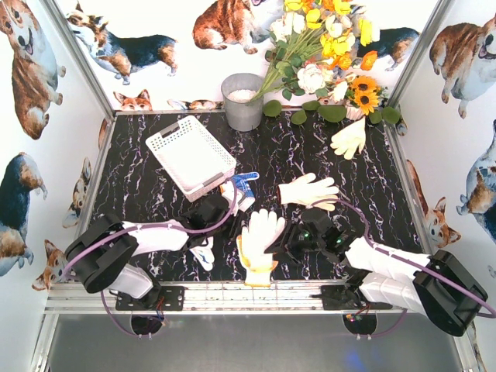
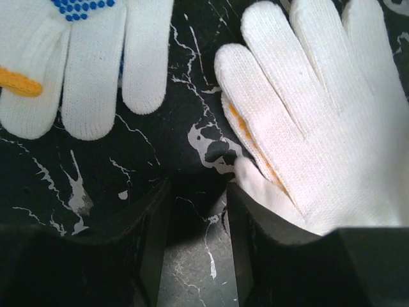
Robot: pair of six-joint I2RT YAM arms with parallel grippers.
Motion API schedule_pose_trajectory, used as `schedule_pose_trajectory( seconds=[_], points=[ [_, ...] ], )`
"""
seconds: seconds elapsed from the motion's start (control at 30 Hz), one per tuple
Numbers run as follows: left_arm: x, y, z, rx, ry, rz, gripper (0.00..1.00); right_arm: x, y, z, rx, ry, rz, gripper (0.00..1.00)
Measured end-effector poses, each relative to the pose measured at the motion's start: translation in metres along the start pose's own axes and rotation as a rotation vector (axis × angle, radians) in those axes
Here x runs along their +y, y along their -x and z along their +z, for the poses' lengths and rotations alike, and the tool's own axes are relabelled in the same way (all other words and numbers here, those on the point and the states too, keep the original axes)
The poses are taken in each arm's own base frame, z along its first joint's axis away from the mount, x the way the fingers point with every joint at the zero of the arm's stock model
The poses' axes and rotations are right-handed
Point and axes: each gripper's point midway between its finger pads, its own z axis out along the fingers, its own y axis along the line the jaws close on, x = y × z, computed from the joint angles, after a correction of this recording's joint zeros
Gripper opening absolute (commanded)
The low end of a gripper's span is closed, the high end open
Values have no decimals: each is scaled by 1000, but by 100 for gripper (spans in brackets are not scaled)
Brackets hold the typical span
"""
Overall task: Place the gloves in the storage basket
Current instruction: Pair the glove with the glove.
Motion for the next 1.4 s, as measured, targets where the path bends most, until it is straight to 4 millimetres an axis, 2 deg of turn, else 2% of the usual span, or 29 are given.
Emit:
schedule_pose_trajectory(
  seconds=[0.17, 0.23, 0.33, 0.47, 0.63, 0.8, 0.97, 1.17, 1.4],
  points=[
    [8, 6, -4, -21, 61, -41, 46, -4, -2, 0, 10, -14, -3, 52],
    [12, 11, -11, -39, 89, -56, 51, -7, -3, -1, 12, -26, 1, 54],
    [12, 24, -26, -82, 106, -89, 52, -8, -4, -3, 13, -32, 0, 54],
    [2, 35, -42, -110, 76, -171, 55, -12, -6, -6, 16, -46, -12, 49],
    [-27, 33, -53, -73, -51, -320, 55, -20, -9, -7, 28, -75, -26, 42],
    [-54, 17, -60, 32, -176, -450, 56, -24, -16, -7, 51, -91, -41, 40],
    [-72, -9, -69, 154, -261, -548, 57, -26, -28, -7, 82, -102, -60, 40],
    [-81, -42, -76, 269, -304, -630, 46, -32, -30, -7, 81, -109, -53, 40],
    [-104, -74, -75, 374, -345, -683, 40, -36, -30, -4, 86, -122, -39, 37]
  ],
)
